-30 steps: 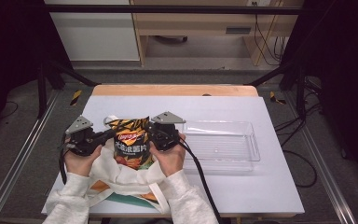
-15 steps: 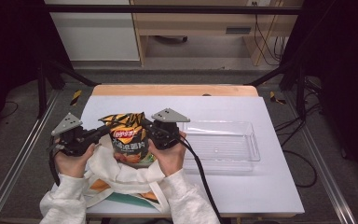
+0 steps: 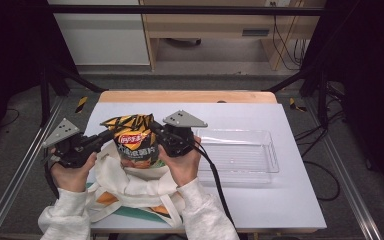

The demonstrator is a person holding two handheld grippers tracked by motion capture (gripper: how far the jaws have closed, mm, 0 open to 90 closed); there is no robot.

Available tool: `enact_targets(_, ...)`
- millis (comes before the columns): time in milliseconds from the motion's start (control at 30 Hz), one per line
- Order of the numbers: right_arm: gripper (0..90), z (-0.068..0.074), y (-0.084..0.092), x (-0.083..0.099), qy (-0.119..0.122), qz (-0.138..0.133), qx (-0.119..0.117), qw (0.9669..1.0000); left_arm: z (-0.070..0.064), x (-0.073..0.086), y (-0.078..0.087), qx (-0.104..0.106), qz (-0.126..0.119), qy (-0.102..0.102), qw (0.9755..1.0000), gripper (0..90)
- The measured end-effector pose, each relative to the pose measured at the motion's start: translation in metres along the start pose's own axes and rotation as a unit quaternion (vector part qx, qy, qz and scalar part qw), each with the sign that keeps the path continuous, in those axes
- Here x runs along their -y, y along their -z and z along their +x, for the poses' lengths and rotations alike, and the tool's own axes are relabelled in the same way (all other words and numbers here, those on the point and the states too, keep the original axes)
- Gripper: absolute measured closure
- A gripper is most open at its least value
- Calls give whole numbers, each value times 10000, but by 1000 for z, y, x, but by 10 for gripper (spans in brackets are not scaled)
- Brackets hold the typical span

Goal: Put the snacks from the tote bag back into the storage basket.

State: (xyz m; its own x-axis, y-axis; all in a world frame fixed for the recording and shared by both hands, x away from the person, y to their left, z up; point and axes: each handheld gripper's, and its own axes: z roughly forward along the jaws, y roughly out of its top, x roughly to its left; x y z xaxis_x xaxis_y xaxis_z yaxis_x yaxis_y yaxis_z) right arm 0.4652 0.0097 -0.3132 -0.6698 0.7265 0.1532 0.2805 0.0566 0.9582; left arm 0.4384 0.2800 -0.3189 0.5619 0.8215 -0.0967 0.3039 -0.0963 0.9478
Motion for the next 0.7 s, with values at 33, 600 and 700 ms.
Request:
enact_targets(33, 900, 0, 2, -3, 22, -22, -9, 10000, -2, -2, 1, -17, -27, -20, 10000, 900)
enact_targets(600, 900, -4, 22, -27, 123, -212, 65, 9997, -26, -26, 5, -103, -352, -191, 9991, 900)
enact_targets(700, 900, -5, 27, -33, 163, -232, 85, 9996, -29, -32, 4, -86, -371, -196, 9991, 900)
